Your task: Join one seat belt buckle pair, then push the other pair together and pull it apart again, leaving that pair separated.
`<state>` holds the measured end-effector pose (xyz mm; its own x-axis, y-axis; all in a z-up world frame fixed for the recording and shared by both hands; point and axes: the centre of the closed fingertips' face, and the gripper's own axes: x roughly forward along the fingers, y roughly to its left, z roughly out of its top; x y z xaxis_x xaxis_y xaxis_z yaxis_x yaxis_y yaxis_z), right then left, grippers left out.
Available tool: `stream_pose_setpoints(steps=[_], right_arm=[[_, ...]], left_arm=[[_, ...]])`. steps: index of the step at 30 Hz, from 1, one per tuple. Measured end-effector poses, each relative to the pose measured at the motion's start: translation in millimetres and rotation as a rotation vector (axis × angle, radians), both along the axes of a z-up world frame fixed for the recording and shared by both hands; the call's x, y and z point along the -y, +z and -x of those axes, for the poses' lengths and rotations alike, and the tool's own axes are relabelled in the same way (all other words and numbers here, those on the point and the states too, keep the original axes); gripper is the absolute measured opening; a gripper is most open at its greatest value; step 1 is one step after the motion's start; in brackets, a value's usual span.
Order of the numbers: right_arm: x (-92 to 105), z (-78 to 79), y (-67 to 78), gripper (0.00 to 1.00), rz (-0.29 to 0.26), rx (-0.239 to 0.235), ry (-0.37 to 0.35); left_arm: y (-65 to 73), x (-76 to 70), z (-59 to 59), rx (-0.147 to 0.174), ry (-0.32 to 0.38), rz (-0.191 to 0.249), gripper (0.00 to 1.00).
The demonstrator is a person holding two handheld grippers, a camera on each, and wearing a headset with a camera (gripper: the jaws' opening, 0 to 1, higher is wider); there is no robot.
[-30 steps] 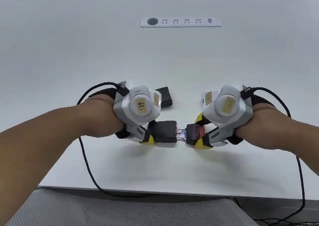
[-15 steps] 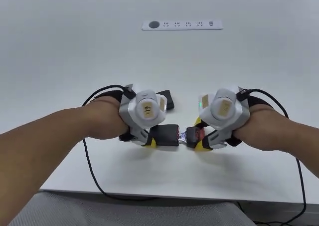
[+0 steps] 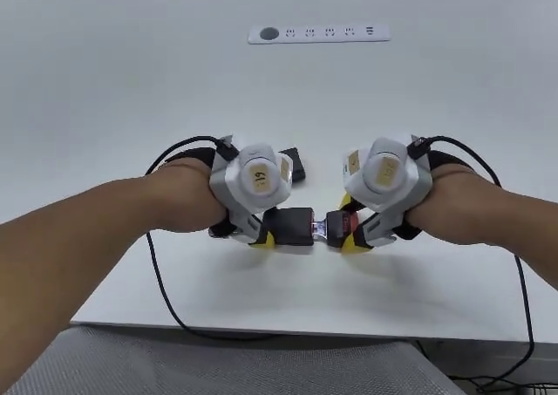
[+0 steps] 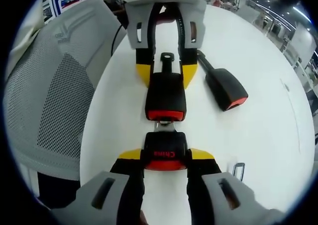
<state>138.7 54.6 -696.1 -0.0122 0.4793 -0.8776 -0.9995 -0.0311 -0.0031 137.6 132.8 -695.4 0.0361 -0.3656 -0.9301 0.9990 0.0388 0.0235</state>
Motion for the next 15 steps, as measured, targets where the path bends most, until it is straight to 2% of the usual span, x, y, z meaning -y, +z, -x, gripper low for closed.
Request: stream_pose_setpoints(steps=[15], right_arm=[[-4.9, 0.7, -0.3, 0.31, -0.001, -0.005, -0.028]], left_arm=[[0.2, -0.3, -0.2, 0.004, 0.01, 0.007, 0.3]])
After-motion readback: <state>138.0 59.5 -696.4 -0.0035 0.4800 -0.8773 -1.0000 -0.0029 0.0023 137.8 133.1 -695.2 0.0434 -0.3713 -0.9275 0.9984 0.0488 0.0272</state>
